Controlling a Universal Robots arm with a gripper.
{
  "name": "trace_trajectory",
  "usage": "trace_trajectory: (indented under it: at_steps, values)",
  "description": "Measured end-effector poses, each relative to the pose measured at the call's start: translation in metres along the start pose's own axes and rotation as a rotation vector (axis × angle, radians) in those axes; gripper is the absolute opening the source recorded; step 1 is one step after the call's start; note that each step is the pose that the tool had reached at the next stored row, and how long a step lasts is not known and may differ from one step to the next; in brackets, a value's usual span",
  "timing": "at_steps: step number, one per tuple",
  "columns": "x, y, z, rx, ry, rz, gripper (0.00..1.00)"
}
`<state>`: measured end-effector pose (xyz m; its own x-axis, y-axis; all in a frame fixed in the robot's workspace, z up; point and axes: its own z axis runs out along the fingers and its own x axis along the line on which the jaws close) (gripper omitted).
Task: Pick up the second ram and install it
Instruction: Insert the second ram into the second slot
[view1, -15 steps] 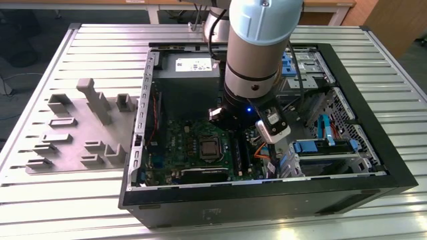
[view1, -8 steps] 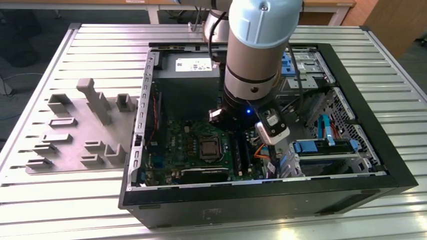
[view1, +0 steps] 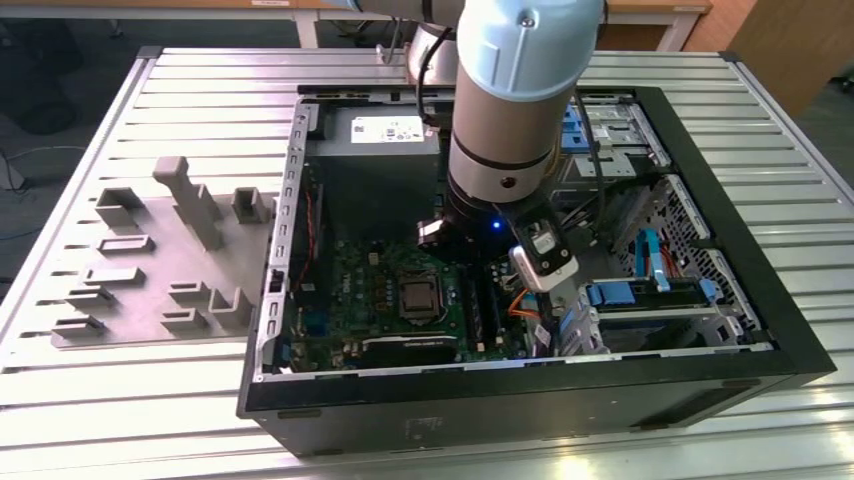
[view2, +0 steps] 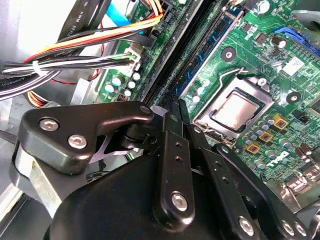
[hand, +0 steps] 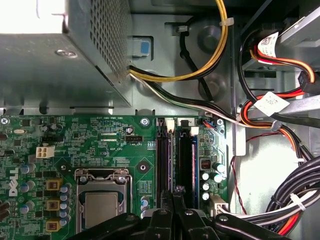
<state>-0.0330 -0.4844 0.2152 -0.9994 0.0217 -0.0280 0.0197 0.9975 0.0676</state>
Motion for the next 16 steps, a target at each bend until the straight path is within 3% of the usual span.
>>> trace_trajectory:
  at_steps: [4, 5, 9, 11, 16]
  values:
    - [0.0000, -0.0001, 0.0001, 0.0001, 0.0001, 0.000, 0.13]
    - [0.0000, 0.0000, 0.0002, 0.0000, 0.0000, 0.000, 0.20]
    - [0.0000, 0.0000, -0.0001, 0.0000, 0.0000, 0.000, 0.20]
    - [-0.0001, 0.0004, -0.0056, 0.0000, 0.0000, 0.000, 0.20]
    - [-0.0007, 0.0019, -0.0278, 0.0001, 0.0001, 0.000, 0.20]
